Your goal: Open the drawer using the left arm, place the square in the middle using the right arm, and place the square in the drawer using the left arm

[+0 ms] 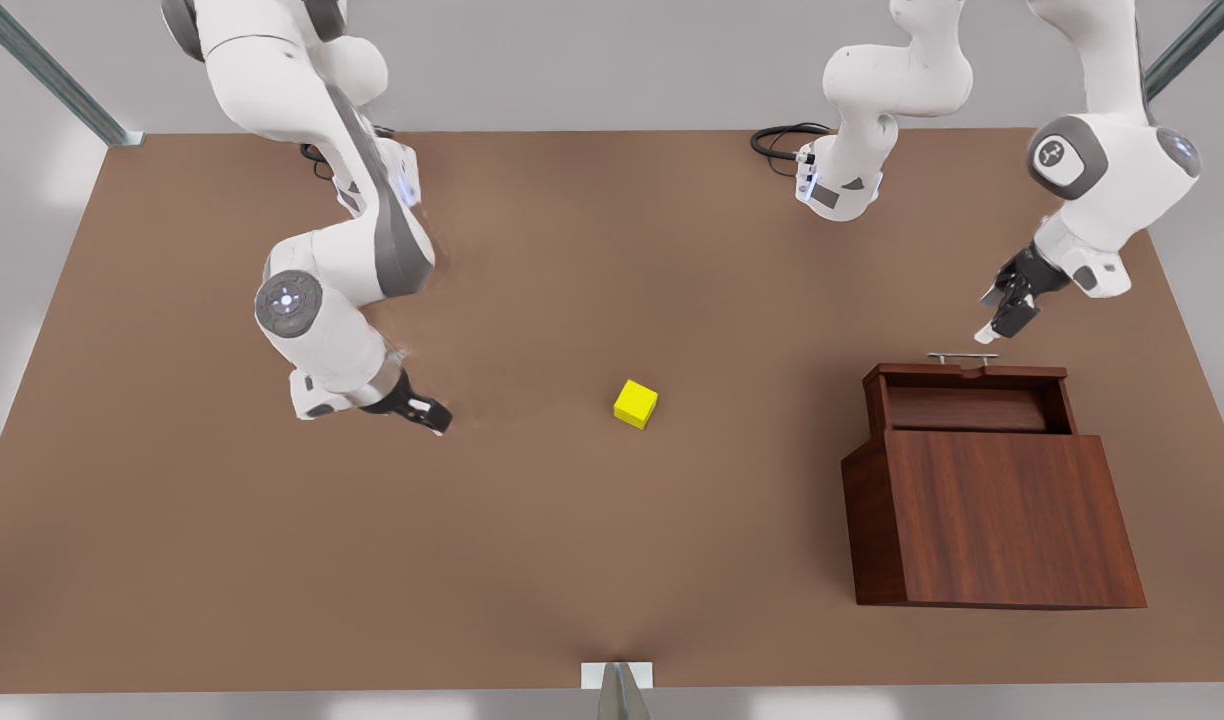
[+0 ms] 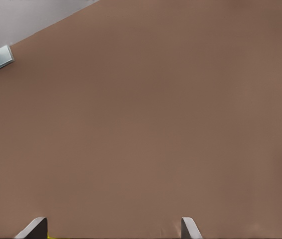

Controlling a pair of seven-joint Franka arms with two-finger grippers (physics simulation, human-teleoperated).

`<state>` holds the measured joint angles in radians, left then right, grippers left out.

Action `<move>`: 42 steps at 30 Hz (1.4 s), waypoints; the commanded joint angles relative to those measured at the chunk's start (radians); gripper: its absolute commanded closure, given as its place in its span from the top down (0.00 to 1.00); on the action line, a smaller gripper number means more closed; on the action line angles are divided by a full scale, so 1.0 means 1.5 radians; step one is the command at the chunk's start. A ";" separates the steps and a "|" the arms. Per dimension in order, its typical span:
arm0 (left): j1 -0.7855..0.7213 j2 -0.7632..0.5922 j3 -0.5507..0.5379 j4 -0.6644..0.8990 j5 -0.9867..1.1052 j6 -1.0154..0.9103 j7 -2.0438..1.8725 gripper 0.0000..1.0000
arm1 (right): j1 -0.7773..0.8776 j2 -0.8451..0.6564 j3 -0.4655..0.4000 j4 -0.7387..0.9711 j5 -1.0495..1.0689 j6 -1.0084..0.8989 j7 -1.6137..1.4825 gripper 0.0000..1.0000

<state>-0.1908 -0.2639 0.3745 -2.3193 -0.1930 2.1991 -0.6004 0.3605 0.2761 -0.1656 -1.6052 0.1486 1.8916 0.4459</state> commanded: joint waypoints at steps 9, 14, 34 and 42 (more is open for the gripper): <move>-0.108 0.461 -0.308 0.562 0.068 -0.222 0.314 1.00 | -0.193 -0.018 0.006 0.076 -0.095 -0.113 -0.367 1.00; -0.198 0.545 -0.347 0.560 0.166 -0.154 0.369 1.00 | -0.199 -0.012 0.005 0.086 -0.084 -0.071 -0.367 1.00; -0.303 0.668 -0.345 0.531 0.207 -0.041 0.243 1.00 | -0.204 -0.011 0.003 0.096 -0.085 -0.069 -0.367 1.00; -0.304 0.708 -0.342 0.531 0.207 -0.012 0.225 0.89 | -0.204 -0.017 0.003 0.096 -0.085 -0.078 -0.367 1.00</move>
<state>-0.6473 0.7986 -0.1381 -1.5233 0.1177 2.1813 -0.2623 0.0549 0.2501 -0.1610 -1.4604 0.0223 1.7757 -0.1035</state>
